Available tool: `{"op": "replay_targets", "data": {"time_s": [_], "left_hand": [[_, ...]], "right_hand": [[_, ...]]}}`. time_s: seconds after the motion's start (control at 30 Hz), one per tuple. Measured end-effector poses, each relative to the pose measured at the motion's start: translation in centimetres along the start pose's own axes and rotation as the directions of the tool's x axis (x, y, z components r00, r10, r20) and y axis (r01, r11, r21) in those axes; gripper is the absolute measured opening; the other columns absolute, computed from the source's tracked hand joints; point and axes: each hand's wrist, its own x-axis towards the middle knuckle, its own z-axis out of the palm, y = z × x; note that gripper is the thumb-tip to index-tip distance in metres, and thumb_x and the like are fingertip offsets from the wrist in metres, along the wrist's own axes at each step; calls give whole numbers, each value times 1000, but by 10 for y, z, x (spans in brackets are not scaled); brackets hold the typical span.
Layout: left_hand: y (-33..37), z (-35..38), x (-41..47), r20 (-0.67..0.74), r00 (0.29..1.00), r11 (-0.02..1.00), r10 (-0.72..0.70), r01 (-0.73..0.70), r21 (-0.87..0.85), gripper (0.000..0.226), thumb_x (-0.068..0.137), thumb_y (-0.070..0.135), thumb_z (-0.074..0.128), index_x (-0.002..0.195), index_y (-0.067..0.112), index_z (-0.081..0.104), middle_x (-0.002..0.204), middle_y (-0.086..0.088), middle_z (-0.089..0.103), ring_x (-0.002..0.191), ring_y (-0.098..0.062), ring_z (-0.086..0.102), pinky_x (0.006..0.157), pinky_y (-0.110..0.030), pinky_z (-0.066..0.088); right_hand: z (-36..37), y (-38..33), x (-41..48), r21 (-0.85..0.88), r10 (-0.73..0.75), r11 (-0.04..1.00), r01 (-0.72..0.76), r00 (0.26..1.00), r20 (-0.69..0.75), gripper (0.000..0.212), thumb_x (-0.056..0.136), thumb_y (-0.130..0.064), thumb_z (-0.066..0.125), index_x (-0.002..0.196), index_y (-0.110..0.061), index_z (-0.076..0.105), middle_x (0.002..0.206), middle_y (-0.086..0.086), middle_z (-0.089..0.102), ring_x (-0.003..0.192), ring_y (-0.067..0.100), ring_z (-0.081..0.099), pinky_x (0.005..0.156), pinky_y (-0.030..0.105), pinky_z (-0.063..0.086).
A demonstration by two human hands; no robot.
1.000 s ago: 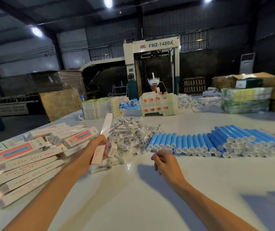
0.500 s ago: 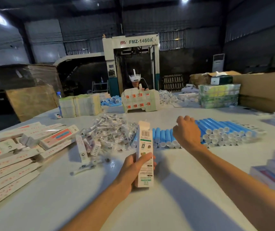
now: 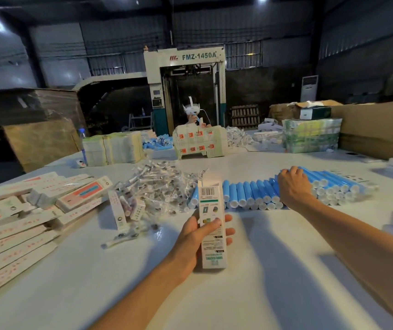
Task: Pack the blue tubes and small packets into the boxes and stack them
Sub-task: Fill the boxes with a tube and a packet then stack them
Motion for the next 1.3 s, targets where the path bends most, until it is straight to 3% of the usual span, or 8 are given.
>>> {"op": "replay_targets", "data": {"time_s": [0.17, 0.27, 0.4, 0.57, 0.67, 0.77, 0.97, 1.3], "left_hand": [[6, -4, -1, -90, 996, 998, 8, -2, 66, 41, 101, 18, 63, 141, 16, 54, 125, -6, 77, 110, -26, 76, 84, -36, 63], [11, -4, -2, -96, 995, 997, 3, 5, 83, 38, 102, 35, 58, 137, 20, 60, 122, -7, 78, 101, -25, 77, 78, -32, 63], [13, -3, 0, -125, 990, 988, 64, -46, 144, 34, 108, 35, 54, 137, 19, 61, 120, -7, 79, 94, -21, 78, 76, -32, 64], [11, -8, 1, -159, 982, 971, 103, -65, 230, 34, 103, 37, 66, 133, 21, 63, 108, -10, 80, 97, -28, 78, 93, -52, 63], [12, -11, 2, -175, 976, 972, 128, -88, 219, 37, 100, 37, 70, 132, 20, 64, 105, -11, 80, 96, -29, 77, 92, -52, 64], [12, -12, 3, -171, 977, 975, 130, -94, 204, 41, 97, 40, 72, 132, 19, 65, 108, -12, 80, 96, -28, 77, 91, -51, 64], [12, -14, 2, -158, 977, 964, 145, -103, 246, 36, 102, 39, 68, 132, 20, 62, 105, -9, 80, 96, -28, 77, 94, -53, 63], [11, -12, 3, -127, 977, 943, 174, -128, 307, 38, 102, 44, 66, 134, 23, 59, 109, -8, 78, 100, -28, 76, 89, -46, 64]], "right_hand": [[-5, -10, -5, 92, 62, 994, -62, 998, -1, 58, 100, -14, 51, 148, 10, 29, 135, 25, 53, 122, 35, 56, 98, 36, 48], [-21, -22, -10, 360, 44, 931, -54, 998, 37, 35, 107, -15, 41, 132, 9, 40, 126, 26, 51, 114, 42, 57, 88, 45, 48], [-58, -47, -31, 954, -11, 280, -104, 994, 111, 26, 112, -26, 36, 97, -5, 42, 91, 13, 51, 82, 29, 51, 68, 40, 37], [-109, -69, -55, 942, -70, -336, -22, 998, -2, 36, 112, -39, 39, 107, -10, 59, 98, -5, 61, 82, -1, 58, 68, 19, 43], [-132, -73, -58, 809, -149, -587, 30, 978, -144, 18, 110, -31, 48, 118, -15, 51, 102, 4, 63, 85, 10, 52, 77, 25, 43], [-141, -80, -54, 823, -179, -562, 82, 959, -218, 32, 106, -28, 58, 130, -17, 40, 99, 8, 64, 81, 13, 50, 69, 26, 45], [-126, -88, -48, 964, -263, -248, 96, 951, -163, 56, 105, -19, 59, 146, -21, 21, 96, -1, 66, 66, -10, 63, 62, 10, 50], [-121, -89, -34, 963, -522, 9, 270, 823, -226, 79, 91, -13, 77, 146, -35, 24, 119, -8, 52, 88, 10, 71, 68, 13, 54]]}}
